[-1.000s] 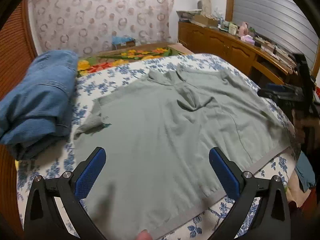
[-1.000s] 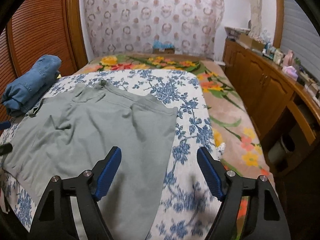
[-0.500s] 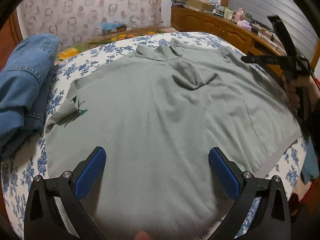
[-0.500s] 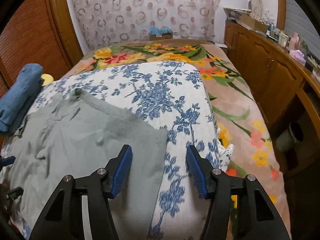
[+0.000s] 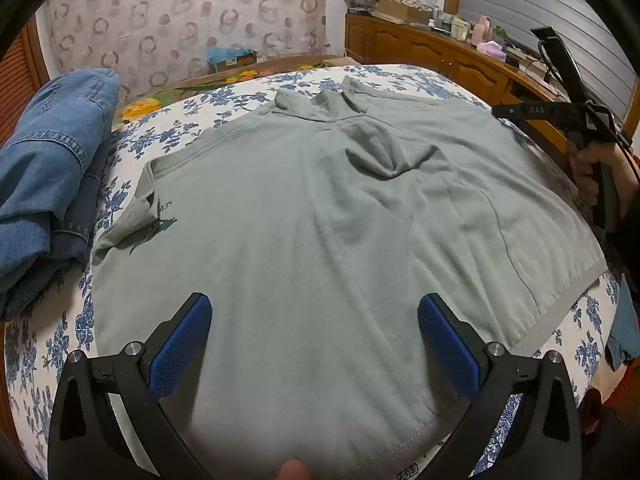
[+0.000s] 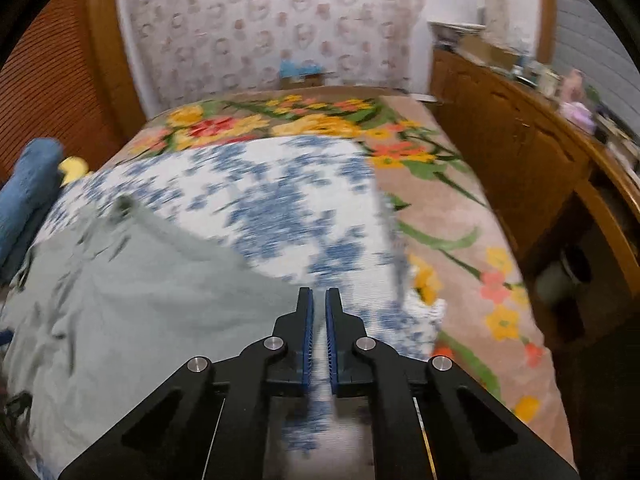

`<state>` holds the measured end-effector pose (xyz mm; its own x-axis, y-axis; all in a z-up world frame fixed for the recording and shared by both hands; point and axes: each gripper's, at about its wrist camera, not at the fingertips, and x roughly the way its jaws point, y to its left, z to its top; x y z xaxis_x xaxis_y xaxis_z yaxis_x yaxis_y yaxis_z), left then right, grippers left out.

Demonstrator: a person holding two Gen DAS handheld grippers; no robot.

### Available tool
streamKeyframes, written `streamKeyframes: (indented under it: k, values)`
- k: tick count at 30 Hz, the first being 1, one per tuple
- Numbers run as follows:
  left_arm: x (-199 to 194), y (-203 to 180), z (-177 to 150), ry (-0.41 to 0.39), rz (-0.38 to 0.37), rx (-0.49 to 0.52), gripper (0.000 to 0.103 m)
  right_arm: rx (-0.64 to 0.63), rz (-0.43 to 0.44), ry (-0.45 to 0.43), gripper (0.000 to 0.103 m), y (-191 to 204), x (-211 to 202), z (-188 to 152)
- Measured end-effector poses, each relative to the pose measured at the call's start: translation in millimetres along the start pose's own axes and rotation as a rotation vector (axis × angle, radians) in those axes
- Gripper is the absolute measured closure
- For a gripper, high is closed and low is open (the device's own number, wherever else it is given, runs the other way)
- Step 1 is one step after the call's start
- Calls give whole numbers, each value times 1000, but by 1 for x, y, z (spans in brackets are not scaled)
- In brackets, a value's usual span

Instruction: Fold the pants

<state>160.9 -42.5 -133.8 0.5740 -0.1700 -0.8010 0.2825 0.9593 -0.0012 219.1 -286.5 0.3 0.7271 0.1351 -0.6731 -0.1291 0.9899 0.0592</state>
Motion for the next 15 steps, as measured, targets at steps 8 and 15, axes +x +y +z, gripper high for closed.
streamKeyframes:
  k: [8,15]
  values:
    - [0,0,0,0,0,0,0,24,19,-7,98,-12,-20,-6]
    - [0,0,0,0,0,0,0,-137,113,-24,88,46,-53,-28]
